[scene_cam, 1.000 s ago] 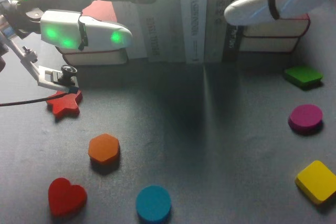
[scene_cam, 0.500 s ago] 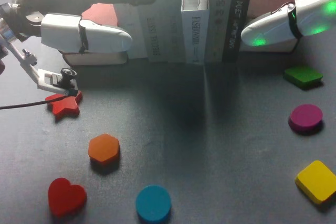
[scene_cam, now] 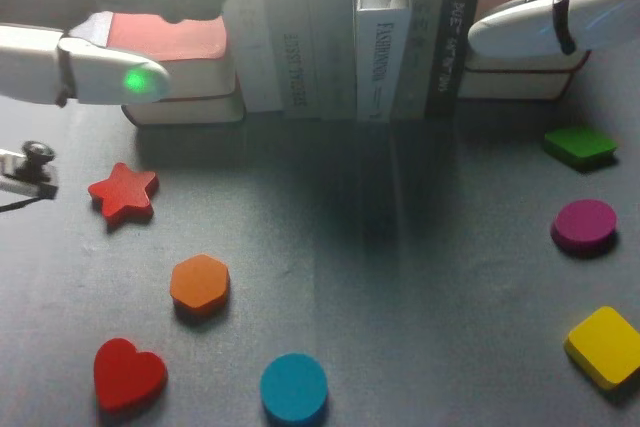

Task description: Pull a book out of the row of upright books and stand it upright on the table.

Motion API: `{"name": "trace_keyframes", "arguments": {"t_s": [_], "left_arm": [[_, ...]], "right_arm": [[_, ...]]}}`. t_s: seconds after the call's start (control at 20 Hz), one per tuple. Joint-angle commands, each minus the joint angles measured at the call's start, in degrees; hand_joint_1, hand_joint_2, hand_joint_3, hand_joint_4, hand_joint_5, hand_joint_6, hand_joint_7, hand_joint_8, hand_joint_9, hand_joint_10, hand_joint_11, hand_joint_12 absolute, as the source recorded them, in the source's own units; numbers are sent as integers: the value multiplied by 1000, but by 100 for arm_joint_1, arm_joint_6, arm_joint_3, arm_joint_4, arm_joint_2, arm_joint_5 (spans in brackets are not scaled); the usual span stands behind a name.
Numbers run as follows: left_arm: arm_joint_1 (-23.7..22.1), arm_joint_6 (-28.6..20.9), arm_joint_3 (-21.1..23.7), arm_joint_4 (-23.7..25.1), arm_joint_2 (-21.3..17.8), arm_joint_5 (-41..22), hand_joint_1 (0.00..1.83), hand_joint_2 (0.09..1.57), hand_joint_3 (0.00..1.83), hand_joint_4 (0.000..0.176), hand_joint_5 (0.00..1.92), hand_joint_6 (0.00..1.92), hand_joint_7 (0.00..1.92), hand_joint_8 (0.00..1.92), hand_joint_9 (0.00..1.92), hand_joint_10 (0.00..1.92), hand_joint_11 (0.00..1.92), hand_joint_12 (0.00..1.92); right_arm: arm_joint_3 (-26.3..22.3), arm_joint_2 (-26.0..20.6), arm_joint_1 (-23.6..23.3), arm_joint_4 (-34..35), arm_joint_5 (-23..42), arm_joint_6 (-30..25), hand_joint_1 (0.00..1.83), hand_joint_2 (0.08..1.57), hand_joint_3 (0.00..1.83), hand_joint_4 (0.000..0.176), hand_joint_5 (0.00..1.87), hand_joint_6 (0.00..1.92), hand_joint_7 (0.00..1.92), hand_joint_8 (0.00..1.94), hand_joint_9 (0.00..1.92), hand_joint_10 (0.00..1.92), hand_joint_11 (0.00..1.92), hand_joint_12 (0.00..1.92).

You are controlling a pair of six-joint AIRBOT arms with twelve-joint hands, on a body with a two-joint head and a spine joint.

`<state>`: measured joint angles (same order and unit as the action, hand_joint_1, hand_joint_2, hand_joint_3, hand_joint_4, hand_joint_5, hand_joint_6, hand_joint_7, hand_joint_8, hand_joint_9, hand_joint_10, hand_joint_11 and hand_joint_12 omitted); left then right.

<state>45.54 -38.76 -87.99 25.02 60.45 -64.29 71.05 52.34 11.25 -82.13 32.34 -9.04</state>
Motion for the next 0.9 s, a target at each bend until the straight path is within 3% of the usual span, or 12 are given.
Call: {"name": "trace_keyframes", "arguments": {"t_s": [0.0, 0.15, 0.2, 0.25, 0.35, 0.4, 0.6, 0.65, 0.7, 0.75, 0.8, 0.85], "left_arm": [[-21, -59, 57, -431, -58, -530, 1046, 960, 4, 19, 537, 1, 600, 0, 579, 23, 0, 1548], [37, -59, 211, -485, -289, -536, 1055, 952, 0, 24, 537, 1, 571, 1, 582, 24, 0, 1526], [49, -59, 248, -513, -335, -540, 1067, 953, 1, 35, 528, 0, 531, 0, 563, 16, 0, 1522], [92, -59, 284, -554, -388, -575, 1075, 958, 2, 48, 516, 1, 504, 0, 534, 3, 0, 1489], [134, -59, 300, -584, -416, -588, 1072, 957, 2, 49, 525, 6, 498, 1, 521, 0, 0, 1477], [153, -59, 305, -592, -434, -590, 1077, 954, 0, 46, 523, 5, 489, 0, 510, 0, 0, 1464], [292, -59, 420, -724, -627, -614, 1071, 943, 0, 33, 503, 0, 481, 4, 542, 16, 0, 1477], [302, -59, 427, -743, -636, -624, 1092, 943, 0, 22, 499, 0, 496, 9, 545, 18, 0, 1495], [303, -59, 426, -746, -629, -630, 1096, 943, 0, 21, 498, 0, 512, 14, 549, 21, 0, 1513], [297, -59, 428, -745, -615, -618, 1090, 949, 0, 20, 505, 3, 521, 16, 551, 22, 0, 1518], [293, -59, 437, -740, -608, -586, 1086, 944, 0, 26, 509, 4, 543, 23, 548, 21, 0, 1504], [292, -59, 447, -722, -611, -560, 1080, 941, 0, 31, 513, 6, 555, 24, 553, 24, 0, 1513]], "right_arm": [[-15, -10, -109, 313, 51, 2, 12, 1271, 0, 102, 245, 7, 0, 0, 0, 0, 0, 0], [-39, -66, -136, 313, 9, 2, 10, 1222, 0, 113, 261, 10, 0, 0, 0, 0, 0, 0], [-45, -75, -147, 313, 5, 2, 1, 1210, 0, 117, 251, 5, 0, 0, 0, 0, 0, 0], [-47, -76, -149, 313, 3, 2, 0, 1200, 0, 105, 253, 5, 0, 0, 0, 0, 0, 0], [-47, -76, -150, 313, 1, 2, 0, 1195, 0, 127, 258, 7, 0, 0, 0, 0, 0, 0], [-49, -82, -149, 313, 1, 2, 55, 1206, 0, 113, 289, 16, 0, 0, 0, 0, 0, 0], [-45, -80, -149, 312, 1, 4, 66, 1198, 0, 110, 277, 4, 0, 0, 0, 0, 0, 0], [-43, -77, -149, 314, 1, 3, 123, 1219, 1, 87, 300, 12, 0, 0, 0, 0, 12, 6], [-45, -68, -163, 331, 4, 1, 253, 1248, 2, 65, 316, 8, 82, 11, 0, 0, 2, 281], [-55, -52, -185, 403, 53, -10, 331, 1268, 0, 67, 313, 8, 140, 4, 118, 23, 0, 827], [-102, -51, -223, 463, 139, -36, 550, 1273, 0, 49, 332, 11, 233, 19, 267, 77, 0, 1308], [-178, -75, -295, 433, 180, -48, 702, 1253, 0, 52, 342, 12, 264, 18, 325, 101, 0, 1495]]}}
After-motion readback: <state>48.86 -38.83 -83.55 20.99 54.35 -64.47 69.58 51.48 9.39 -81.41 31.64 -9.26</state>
